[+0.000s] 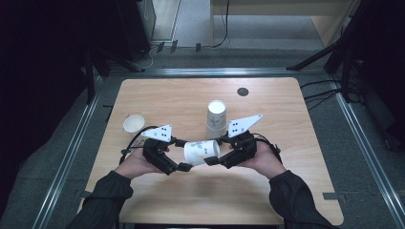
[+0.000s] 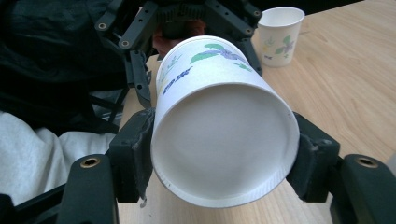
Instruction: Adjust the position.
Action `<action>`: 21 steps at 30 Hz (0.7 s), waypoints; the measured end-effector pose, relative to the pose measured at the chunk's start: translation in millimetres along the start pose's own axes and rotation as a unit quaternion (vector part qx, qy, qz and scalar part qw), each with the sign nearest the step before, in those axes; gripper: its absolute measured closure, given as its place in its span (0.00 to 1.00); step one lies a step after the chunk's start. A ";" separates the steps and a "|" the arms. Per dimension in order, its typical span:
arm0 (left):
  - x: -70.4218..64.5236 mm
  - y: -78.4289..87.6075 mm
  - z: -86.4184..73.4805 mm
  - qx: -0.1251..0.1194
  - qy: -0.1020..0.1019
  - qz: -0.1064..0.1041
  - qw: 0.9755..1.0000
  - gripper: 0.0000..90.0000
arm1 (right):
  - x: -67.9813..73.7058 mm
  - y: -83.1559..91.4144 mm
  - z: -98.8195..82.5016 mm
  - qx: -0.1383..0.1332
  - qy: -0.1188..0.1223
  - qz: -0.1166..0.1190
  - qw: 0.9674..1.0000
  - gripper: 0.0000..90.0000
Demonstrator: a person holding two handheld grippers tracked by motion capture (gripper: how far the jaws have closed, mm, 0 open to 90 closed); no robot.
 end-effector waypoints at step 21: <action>-3.7 -8.6 -0.2 0.003 -0.020 -0.005 1.000 0.24 | 4.9 -10.7 -1.5 0.015 -0.004 0.023 1.000 0.38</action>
Point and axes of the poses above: each handheld gripper's, and its own axes: y roughly backward along the jaws, z roughly out of its top, x roughly to its left, the point moved 6 cm from there along -y, roughly forward along the jaws, and after that the axes turned 4 degrees about -z, right-handed, at the moved point
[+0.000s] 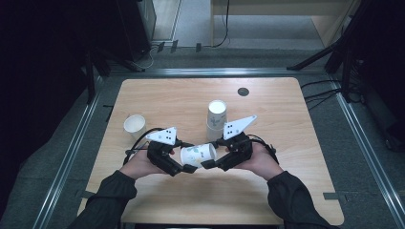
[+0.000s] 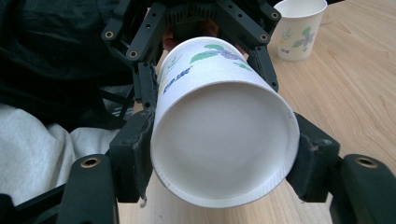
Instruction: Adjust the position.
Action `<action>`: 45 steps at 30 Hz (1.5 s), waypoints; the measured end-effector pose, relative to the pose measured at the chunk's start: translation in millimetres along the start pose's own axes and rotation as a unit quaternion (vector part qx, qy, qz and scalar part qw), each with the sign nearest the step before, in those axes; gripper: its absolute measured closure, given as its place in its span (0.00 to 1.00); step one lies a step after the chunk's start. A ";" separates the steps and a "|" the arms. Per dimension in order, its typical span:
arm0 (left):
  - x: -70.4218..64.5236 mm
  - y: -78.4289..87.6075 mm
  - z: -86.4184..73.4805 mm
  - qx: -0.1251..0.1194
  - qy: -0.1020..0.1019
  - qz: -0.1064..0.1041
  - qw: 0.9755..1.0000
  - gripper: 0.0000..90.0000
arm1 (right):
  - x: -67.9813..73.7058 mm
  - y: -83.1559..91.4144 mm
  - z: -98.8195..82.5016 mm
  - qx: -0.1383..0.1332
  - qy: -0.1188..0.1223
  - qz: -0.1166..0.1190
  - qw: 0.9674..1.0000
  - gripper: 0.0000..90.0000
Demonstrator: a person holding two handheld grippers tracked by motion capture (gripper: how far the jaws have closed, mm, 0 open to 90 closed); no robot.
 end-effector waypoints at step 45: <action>18.0 40.5 20.3 0.120 0.016 0.011 0.993 0.28 | -7.9 6.1 -16.1 0.012 0.009 -0.070 0.997 0.23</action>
Point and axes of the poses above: each handheld gripper's, and its own axes: y roughly backward along the jaws, z roughly out of its top, x roughly to its left, the point moved 6 cm from there along -y, roughly forward along the jaws, and after that the axes turned 4 degrees about -z, right-handed, at the moved point
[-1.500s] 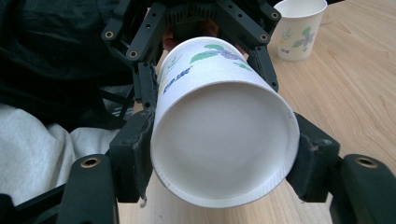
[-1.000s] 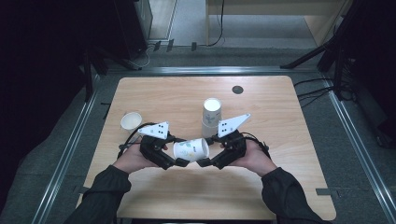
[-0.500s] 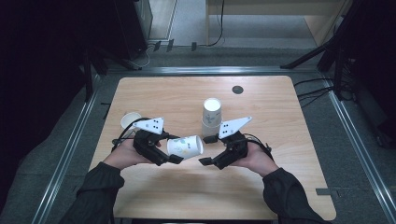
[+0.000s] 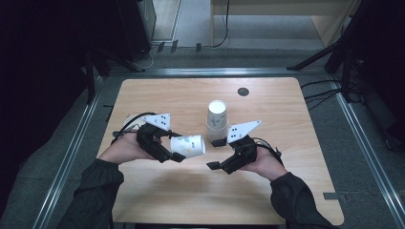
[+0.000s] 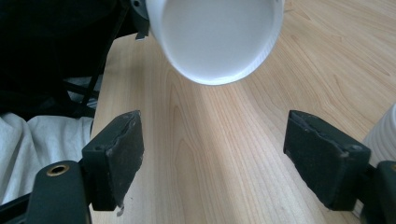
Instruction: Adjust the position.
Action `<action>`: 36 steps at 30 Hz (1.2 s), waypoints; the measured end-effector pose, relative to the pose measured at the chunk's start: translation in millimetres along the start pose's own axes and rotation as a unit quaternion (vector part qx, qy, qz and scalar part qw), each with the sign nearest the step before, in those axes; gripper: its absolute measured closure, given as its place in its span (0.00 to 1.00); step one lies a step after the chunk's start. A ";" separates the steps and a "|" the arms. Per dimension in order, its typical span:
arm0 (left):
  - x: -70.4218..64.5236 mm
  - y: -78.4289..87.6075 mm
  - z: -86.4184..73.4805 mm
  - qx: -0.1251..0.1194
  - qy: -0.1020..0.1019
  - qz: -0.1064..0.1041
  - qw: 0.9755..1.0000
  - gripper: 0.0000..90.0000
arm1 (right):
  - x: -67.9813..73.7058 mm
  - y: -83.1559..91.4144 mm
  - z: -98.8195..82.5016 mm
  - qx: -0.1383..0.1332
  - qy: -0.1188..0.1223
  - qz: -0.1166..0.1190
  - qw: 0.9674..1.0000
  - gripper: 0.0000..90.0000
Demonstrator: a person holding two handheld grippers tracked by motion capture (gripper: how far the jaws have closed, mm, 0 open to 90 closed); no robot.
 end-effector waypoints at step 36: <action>-3.9 -43.1 -2.1 0.188 -0.017 0.025 0.982 0.28 | 3.3 -31.4 -4.8 0.033 0.028 0.002 0.999 0.24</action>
Point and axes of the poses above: each handheld gripper's, and its own axes: y roughly backward along the jaws, z roughly out of its top, x roughly to its left, the point moved 6 cm from there along -y, roughly forward along the jaws, and after that the axes turned 4 degrees about -z, right-handed, at the moved point
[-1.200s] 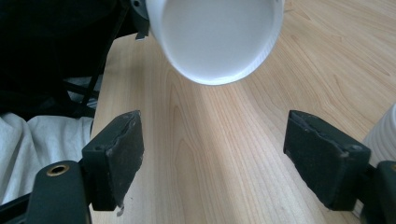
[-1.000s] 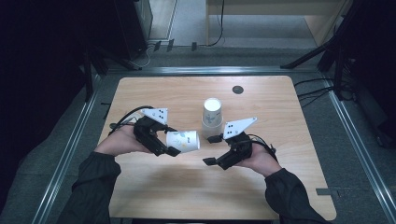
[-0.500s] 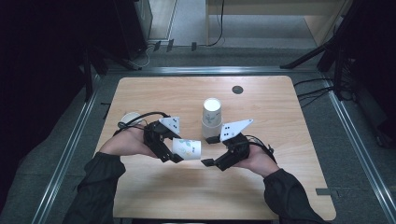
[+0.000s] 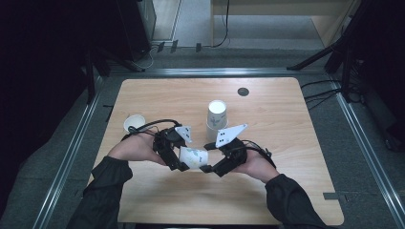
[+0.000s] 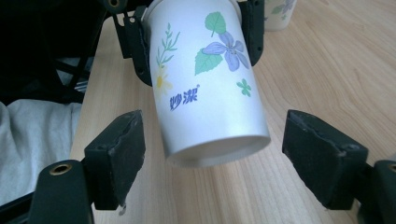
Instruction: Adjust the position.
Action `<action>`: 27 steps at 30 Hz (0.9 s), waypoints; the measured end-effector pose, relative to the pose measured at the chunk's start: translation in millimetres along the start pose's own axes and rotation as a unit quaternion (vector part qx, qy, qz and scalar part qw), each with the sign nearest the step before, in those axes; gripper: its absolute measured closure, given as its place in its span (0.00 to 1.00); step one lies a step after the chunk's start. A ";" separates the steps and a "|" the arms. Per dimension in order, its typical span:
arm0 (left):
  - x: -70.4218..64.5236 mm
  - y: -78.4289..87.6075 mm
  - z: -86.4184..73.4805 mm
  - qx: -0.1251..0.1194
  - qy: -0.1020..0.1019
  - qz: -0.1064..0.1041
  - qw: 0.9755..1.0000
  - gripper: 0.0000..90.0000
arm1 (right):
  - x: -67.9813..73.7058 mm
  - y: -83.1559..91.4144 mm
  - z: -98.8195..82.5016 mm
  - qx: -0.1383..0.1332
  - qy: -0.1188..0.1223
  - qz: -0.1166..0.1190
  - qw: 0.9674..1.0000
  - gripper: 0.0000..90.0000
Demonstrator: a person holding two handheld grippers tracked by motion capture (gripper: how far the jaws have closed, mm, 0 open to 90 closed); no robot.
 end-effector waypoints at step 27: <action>-6.1 -10.5 4.1 0.027 -0.013 0.001 1.000 0.28 | 9.2 -19.3 -1.8 0.033 0.029 0.011 0.999 0.36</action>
Point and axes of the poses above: each handheld gripper's, and its own axes: y roughly backward along the jaws, z roughly out of its top, x roughly to its left, the point moved 6 cm from there along -y, roughly forward along the jaws, and after that the axes turned 4 degrees about -z, right-handed, at the moved point
